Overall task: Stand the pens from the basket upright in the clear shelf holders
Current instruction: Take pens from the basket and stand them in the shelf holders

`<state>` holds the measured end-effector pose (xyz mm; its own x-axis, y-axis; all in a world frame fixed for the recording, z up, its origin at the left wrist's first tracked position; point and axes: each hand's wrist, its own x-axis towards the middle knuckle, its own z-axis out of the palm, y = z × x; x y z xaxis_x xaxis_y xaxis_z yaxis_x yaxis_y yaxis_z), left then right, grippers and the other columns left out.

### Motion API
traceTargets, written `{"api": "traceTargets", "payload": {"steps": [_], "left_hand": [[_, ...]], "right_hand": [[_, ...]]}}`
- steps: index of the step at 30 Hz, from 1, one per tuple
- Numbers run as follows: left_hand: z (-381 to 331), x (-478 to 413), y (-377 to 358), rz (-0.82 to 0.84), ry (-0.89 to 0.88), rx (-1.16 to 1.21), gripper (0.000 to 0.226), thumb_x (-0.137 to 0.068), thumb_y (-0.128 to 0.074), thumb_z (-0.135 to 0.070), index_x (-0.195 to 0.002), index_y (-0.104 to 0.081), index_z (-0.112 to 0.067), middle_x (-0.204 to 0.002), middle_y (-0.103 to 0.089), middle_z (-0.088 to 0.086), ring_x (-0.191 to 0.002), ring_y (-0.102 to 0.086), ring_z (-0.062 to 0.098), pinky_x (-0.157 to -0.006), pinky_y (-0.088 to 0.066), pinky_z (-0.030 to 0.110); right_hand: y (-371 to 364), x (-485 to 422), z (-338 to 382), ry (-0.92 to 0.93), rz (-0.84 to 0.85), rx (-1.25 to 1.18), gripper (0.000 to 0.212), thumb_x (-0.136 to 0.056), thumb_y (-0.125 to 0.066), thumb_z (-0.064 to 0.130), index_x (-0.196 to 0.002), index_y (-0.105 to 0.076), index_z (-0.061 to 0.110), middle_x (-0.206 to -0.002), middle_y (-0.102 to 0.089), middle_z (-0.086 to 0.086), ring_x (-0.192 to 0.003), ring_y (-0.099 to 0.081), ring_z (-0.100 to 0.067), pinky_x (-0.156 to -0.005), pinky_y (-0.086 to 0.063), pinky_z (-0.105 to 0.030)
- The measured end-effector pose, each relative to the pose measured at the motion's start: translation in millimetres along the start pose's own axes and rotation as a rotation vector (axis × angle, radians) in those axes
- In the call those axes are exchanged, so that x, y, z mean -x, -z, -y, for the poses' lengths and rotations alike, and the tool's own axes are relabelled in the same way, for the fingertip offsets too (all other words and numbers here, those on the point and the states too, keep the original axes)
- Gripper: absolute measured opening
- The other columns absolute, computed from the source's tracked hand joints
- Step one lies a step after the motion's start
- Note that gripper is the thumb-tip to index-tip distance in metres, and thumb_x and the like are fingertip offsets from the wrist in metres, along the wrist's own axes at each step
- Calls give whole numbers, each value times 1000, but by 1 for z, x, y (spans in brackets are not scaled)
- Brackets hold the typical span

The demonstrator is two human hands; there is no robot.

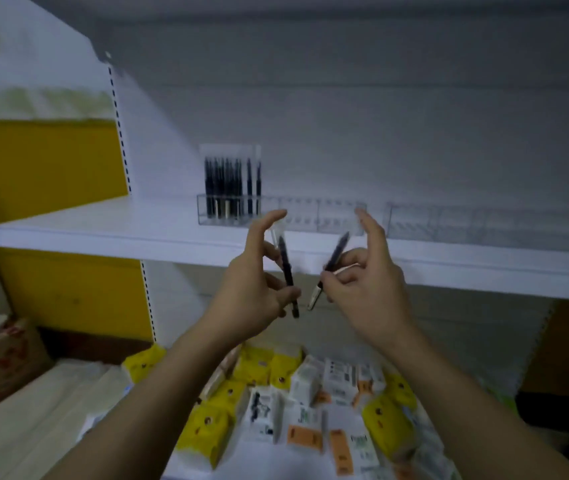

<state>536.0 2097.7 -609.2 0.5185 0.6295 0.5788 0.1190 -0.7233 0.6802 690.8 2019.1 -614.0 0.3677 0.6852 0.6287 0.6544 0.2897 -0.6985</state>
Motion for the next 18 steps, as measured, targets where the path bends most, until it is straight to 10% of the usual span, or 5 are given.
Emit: {"api": "traceTargets", "payload": {"steps": [18], "left_hand": [[-8, -129, 81, -263, -155, -262, 66, -81, -75, -15, -128, -37, -42, -88, -60, -11, -73, -64, 5, -63, -56, 17]], "right_hand": [[-25, -155, 44, 268, 31, -12, 71, -86, -70, 10, -132, -31, 47, -95, -58, 7, -63, -66, -10, -65, -60, -26]]}}
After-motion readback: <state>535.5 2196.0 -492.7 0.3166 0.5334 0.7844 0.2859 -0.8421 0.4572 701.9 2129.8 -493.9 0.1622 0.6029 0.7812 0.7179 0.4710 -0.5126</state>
